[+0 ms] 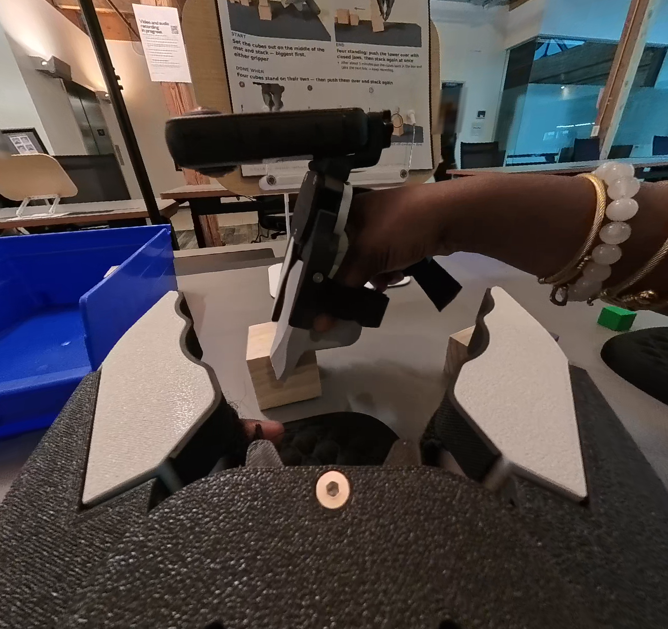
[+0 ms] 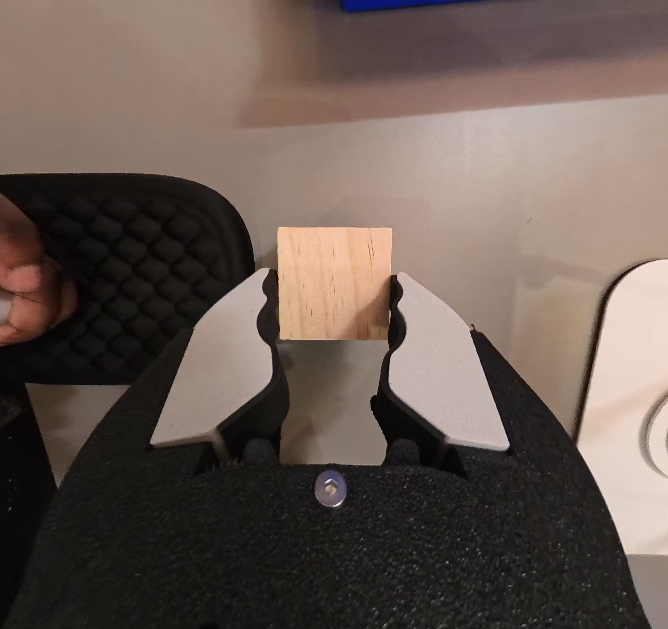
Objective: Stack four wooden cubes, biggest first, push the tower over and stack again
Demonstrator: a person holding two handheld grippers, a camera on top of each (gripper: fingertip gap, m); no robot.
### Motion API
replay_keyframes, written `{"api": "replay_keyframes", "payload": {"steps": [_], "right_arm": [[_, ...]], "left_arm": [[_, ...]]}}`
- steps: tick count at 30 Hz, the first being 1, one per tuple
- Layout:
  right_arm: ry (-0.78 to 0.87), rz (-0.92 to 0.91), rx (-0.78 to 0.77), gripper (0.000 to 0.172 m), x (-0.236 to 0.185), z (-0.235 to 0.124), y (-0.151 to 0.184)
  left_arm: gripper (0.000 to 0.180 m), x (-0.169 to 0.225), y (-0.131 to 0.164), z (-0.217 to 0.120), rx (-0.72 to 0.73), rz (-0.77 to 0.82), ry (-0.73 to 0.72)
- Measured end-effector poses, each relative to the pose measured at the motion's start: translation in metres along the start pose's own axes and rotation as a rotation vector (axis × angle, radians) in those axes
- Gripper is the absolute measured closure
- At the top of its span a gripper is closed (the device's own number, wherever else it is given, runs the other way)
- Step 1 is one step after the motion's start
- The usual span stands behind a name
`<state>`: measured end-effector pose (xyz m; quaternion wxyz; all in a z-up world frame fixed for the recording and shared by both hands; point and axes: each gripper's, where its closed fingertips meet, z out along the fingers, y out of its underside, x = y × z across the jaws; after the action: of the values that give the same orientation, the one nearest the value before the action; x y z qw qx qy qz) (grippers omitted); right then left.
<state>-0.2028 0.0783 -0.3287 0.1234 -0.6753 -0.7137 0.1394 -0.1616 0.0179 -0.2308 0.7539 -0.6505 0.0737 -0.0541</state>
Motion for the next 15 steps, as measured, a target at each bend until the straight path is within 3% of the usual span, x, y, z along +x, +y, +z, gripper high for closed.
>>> {"api": "replay_keyframes", "payload": {"steps": [2, 6, 10, 15], "right_arm": [[-0.005, -0.002, -0.004, 0.113, 0.0, 0.001, 0.002], [0.024, -0.004, 0.086, 0.089, 0.004, -0.011, -0.007], [0.048, -0.051, 0.184, 0.07, 0.007, -0.045, -0.006], [0.036, -0.268, 0.183, 0.069, 0.004, -0.078, 0.042]], "left_arm": [[0.037, 0.0, 0.0, 0.0, -0.001, 0.001, -0.002], [0.037, 0.0, 0.0, 0.0, 0.0, 0.002, -0.001], [0.037, 0.0, 0.0, 0.0, 0.001, 0.001, -0.002], [0.037, 0.001, -0.001, 0.0, 0.007, 0.013, -0.006]]}}
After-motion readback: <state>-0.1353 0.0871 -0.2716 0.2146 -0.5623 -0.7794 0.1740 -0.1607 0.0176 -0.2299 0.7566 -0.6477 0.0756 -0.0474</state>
